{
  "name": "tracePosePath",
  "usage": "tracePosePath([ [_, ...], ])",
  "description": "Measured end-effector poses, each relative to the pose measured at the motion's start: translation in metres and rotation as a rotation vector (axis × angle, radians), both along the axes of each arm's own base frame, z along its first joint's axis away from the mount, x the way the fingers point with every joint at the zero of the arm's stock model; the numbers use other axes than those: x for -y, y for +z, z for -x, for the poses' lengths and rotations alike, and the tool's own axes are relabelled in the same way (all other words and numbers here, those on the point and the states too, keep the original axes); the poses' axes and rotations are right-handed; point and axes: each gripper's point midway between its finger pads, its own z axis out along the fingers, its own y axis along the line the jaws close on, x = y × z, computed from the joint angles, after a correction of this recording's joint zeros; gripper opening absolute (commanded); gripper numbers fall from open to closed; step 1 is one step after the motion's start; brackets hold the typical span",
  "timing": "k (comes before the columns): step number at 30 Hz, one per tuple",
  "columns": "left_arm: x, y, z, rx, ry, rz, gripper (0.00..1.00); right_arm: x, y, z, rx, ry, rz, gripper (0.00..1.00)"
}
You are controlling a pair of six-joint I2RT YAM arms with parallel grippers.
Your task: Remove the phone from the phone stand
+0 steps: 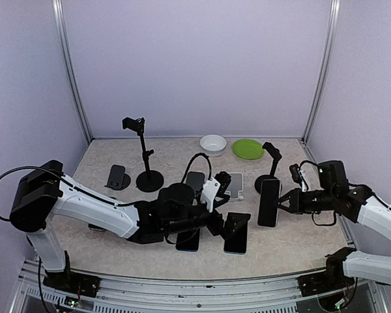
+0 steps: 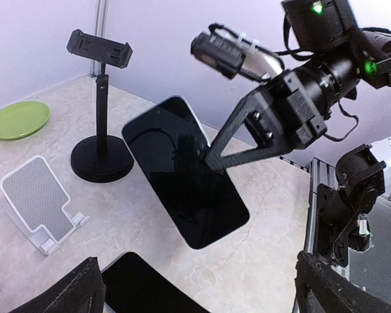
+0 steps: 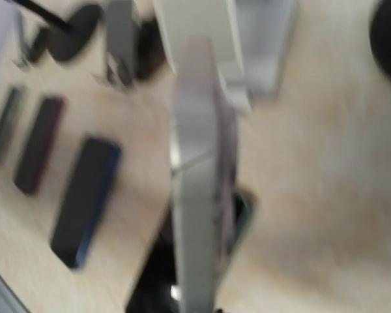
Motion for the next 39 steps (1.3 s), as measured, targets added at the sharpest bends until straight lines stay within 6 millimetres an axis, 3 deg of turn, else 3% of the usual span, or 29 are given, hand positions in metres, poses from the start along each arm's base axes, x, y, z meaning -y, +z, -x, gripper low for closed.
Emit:
tracePosePath([
  [4, -0.010, 0.010, 0.000, -0.010, -0.009, 0.032, 0.99, 0.001, -0.037, 0.017, -0.149, 0.043, 0.036, 0.00],
  [12, -0.031, 0.034, -0.011, -0.007, 0.011, 0.111, 0.99, 0.008, -0.079, 0.031, -0.357, 0.042, 0.098, 0.00],
  [23, -0.049, 0.032, -0.003, -0.005, 0.007, 0.124, 0.99, 0.022, -0.087, 0.014, -0.514, -0.003, 0.117, 0.09],
  [27, -0.060, 0.042, -0.002, 0.010, 0.015, 0.156, 0.99, 0.036, -0.088, 0.005, -0.535, -0.037, 0.139, 0.19],
  [33, -0.079, 0.046, -0.008, 0.017, 0.043, 0.181, 0.99, 0.048, -0.109, 0.010, -0.612, -0.043, 0.189, 0.37],
  [39, -0.096, 0.046, -0.018, -0.002, 0.085, 0.191, 0.99, 0.061, -0.107, 0.003, -0.609, -0.090, 0.221, 0.50],
])
